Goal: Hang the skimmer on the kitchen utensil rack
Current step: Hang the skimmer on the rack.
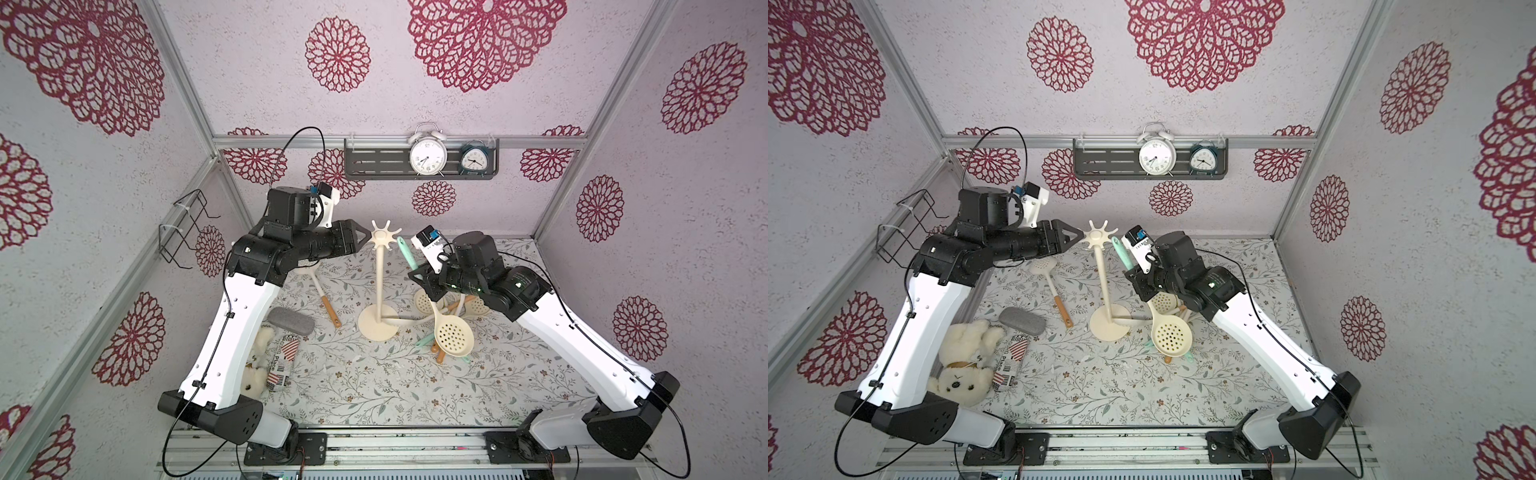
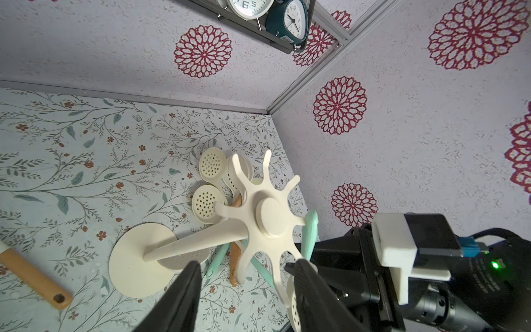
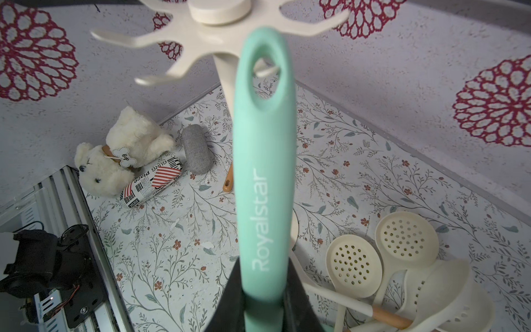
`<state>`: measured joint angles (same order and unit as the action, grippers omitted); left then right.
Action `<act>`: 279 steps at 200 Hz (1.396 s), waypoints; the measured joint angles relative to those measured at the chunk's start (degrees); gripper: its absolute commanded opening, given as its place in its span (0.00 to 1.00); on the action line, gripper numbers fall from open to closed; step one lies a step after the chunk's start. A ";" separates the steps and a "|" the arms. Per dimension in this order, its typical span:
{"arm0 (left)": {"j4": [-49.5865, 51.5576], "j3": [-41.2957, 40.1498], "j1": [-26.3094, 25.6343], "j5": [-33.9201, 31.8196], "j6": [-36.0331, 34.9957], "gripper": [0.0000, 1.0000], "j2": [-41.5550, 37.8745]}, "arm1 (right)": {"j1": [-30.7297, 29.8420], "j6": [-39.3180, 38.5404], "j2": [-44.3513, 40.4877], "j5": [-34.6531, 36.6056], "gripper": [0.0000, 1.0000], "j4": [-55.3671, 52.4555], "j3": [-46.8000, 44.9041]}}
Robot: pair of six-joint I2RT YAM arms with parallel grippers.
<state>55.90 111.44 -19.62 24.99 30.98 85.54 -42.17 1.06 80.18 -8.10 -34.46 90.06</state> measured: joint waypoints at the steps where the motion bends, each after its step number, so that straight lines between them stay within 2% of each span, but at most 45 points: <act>1: 0.00 0.00 -0.04 0.02 -0.02 0.54 0.00 | 0.00 0.00 0.02 -0.02 0.00 0.00 0.00; 48: -1.18 -1.09 -1.09 0.22 -0.92 0.54 0.11 | -0.02 0.07 1.03 -1.88 0.00 1.84 -0.52; 113: -3.87 -5.31 -1.09 0.35 -0.92 0.56 -0.17 | -0.02 0.66 1.03 -6.25 0.00 13.33 -7.37; 130: -4.81 -6.23 -1.09 0.55 -0.94 0.62 -0.61 | -0.02 0.96 1.03 -7.23 0.00 16.74 -9.25; 141: -5.44 -6.95 -1.09 0.68 -0.74 0.75 -1.01 | -0.02 1.09 0.96 -7.58 0.00 19.17 -10.67; 152: -6.10 -7.85 -1.09 0.90 -1.11 0.84 -1.64 | -0.02 1.31 0.74 -7.91 0.00 21.77 -12.22; 161: -6.78 -8.61 -1.09 0.98 -0.87 0.92 -2.23 | 0.00 1.53 0.46 -8.26 0.04 23.54 -13.33; 175: -7.89 -9.99 -1.05 0.98 -0.85 0.97 -3.54 | 0.02 1.62 0.04 -8.55 0.16 25.38 -14.58; 188: -9.33 -11.45 -0.98 0.81 -1.07 0.99 -5.40 | 0.02 1.95 -0.46 -8.61 0.26 26.99 -15.72; 213: -13.22 -15.32 -0.92 -0.44 -1.92 1.00 -10.38 | 0.00 2.89 -2.73 -8.39 0.53 28.94 -18.82; 230: -16.57 -19.67 -0.90 -1.60 -2.82 1.00 -15.10 | -0.02 3.85 -5.33 -8.00 0.67 30.42 -21.27; 254: -21.62 -27.56 -1.11 -3.85 -4.02 1.00 -21.70 | -0.13 5.64 -11.63 -4.39 0.73 33.81 -26.18; 279: -24.72 -36.57 -4.24 -10.05 -5.09 1.00 -26.77 | -0.11 10.32 -20.06 5.03 0.71 35.04 -32.46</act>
<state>31.18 74.87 -23.86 14.94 25.89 58.76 -42.28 11.38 60.12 -3.07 0.58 57.60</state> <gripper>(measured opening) 0.997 0.721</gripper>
